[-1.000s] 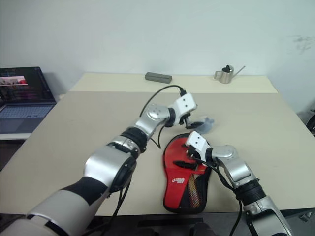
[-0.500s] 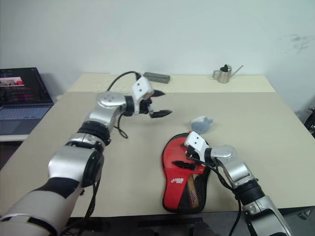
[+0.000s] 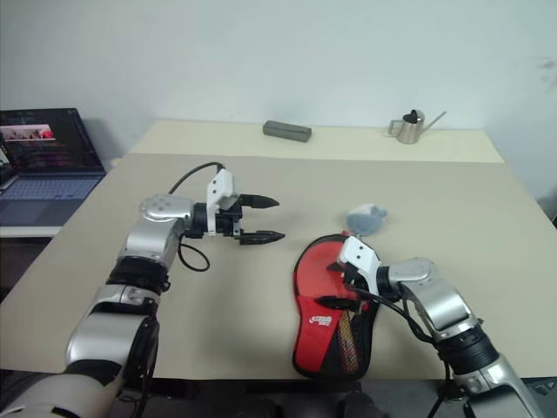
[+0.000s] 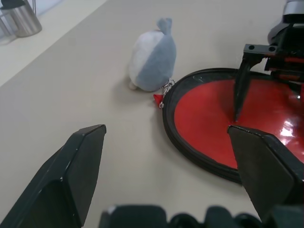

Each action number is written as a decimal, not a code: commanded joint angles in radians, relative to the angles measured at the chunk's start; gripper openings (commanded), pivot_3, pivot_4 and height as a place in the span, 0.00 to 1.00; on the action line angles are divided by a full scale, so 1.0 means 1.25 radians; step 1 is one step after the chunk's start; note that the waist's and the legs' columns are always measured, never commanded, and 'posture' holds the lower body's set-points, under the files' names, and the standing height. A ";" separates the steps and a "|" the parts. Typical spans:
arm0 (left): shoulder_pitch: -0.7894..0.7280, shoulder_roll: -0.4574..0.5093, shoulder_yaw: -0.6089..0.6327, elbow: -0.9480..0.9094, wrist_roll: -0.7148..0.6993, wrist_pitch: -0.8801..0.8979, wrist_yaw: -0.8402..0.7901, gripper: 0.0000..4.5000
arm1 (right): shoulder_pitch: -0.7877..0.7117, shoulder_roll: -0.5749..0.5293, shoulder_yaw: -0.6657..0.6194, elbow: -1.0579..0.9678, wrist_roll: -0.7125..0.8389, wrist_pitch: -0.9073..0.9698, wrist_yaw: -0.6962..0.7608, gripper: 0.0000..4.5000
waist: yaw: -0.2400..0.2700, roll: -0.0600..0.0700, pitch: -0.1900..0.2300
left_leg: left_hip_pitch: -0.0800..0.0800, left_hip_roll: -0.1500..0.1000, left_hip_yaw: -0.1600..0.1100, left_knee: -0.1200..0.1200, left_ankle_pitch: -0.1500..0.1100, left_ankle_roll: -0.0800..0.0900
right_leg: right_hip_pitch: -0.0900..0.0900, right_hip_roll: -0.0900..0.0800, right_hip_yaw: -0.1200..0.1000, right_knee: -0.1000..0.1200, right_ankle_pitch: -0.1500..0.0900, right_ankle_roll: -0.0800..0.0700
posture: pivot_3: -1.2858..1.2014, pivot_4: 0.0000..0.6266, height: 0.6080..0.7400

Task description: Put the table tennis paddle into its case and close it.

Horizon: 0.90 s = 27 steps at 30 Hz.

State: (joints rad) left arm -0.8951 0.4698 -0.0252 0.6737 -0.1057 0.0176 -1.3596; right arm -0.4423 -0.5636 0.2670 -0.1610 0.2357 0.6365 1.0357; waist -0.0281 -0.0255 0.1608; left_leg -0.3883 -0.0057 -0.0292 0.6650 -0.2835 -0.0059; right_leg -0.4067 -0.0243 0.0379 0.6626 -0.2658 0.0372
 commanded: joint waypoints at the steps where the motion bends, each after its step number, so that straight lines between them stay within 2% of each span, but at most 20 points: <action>1: 0.007 0.002 -0.005 -0.075 -0.031 0.021 0.001 0.99 | -0.002 -0.055 -0.074 -0.104 0.076 0.064 0.027 1.00 | 0.000 0.000 0.000 | -0.002 0.000 0.000 0.000 0.000 0.000 | -0.002 0.000 0.000 0.000 0.000 0.000 | 0.52 0.24 1.00; 9: 0.057 -0.021 -0.052 -0.216 -0.075 0.091 -0.024 0.99 | 0.078 -0.212 -0.203 -0.237 0.195 0.152 0.064 1.00 | 0.003 0.001 0.001 | -0.008 0.000 -0.001 0.000 0.000 0.000 | -0.006 -0.003 -0.001 -0.001 0.000 0.000 | 0.52 0.24 1.00; 14: 0.077 -0.050 -0.085 -0.258 -0.102 0.128 -0.040 0.99 | 0.116 -0.260 -0.268 -0.260 0.229 0.176 0.034 1.00 | 0.003 0.001 0.002 | -0.007 -0.001 0.000 0.001 0.000 0.000 | -0.006 -0.002 -0.001 0.000 0.000 0.000 | 0.52 0.24 1.00; 19: 0.064 -0.083 -0.111 -0.227 -0.093 0.116 -0.027 0.99 | 0.134 -0.264 -0.348 -0.300 0.329 0.251 0.008 1.00 | 0.002 0.001 0.002 | -0.007 0.000 0.000 0.001 0.000 0.000 | -0.005 0.000 0.000 0.001 0.000 0.000 | 0.52 0.24 1.00; 27: 0.063 -0.138 -0.211 -0.173 -0.002 0.068 0.023 0.99 | 0.156 -0.343 -0.397 -0.282 0.335 0.224 0.001 1.00 | 0.008 0.000 0.002 | -0.007 0.000 0.000 0.003 0.000 0.001 | -0.004 0.000 0.000 0.000 0.000 0.000 | 0.52 0.24 1.00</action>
State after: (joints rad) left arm -0.7982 0.3100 -0.2735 0.4523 -0.1317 0.1308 -1.3563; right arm -0.2398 -0.9820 -0.1960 -0.5131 0.6488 0.9398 1.0434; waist -0.0177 -0.0250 0.1631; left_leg -0.3964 -0.0060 -0.0290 0.6687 -0.2833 -0.0053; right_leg -0.4118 -0.0237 0.0379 0.6630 -0.2656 0.0371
